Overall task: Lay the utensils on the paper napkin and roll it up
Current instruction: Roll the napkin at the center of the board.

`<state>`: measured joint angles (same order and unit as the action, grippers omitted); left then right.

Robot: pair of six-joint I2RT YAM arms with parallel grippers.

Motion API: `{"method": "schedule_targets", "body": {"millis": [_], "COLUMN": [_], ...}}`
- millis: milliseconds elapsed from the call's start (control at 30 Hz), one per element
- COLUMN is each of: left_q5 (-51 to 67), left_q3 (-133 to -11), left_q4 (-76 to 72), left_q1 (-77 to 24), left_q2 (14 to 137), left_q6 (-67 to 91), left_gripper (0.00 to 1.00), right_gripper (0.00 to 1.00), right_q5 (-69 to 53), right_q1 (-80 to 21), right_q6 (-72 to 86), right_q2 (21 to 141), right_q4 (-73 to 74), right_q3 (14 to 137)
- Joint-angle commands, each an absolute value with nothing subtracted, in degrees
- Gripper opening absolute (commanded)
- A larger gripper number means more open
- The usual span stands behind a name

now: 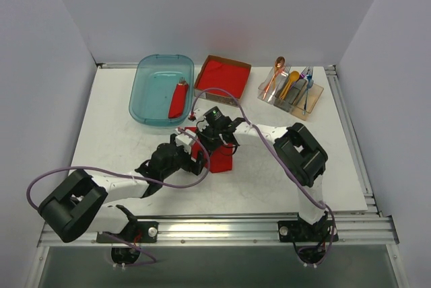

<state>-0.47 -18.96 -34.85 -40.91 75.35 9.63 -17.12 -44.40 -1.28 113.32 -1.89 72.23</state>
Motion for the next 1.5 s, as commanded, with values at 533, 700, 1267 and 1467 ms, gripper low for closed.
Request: {"method": "schedule_targets", "body": {"millis": [533, 700, 1267, 1467], "left_q5": [2.20, 1.40, -0.78, -3.60], "left_q3": [-20.30, -21.18, -24.43, -25.22], "left_q4": [-44.21, -44.12, -39.47, -37.09], "left_q1": [-40.96, -40.96, -41.48, -42.80], "left_q2": [83.32, 84.72, 87.62, 88.51], "left_q6": [6.59, 5.98, 5.89, 6.59], "left_gripper": [0.82, 0.78, 0.75, 0.73], "right_gripper": [0.04, 0.04, 0.04, 0.04], "right_q5": [-20.13, -20.39, -20.74, -20.65], "right_q1": [-43.33, -43.24, -43.16, -43.07], "right_q6": [-0.79, -0.88, -0.70, -0.62], "right_q2": [114.26, 114.52, 114.61, 114.61], "right_q4": [-0.26, -0.18, -0.26, -0.18], "right_q3": [75.41, 75.41, 75.15, 75.23]}}
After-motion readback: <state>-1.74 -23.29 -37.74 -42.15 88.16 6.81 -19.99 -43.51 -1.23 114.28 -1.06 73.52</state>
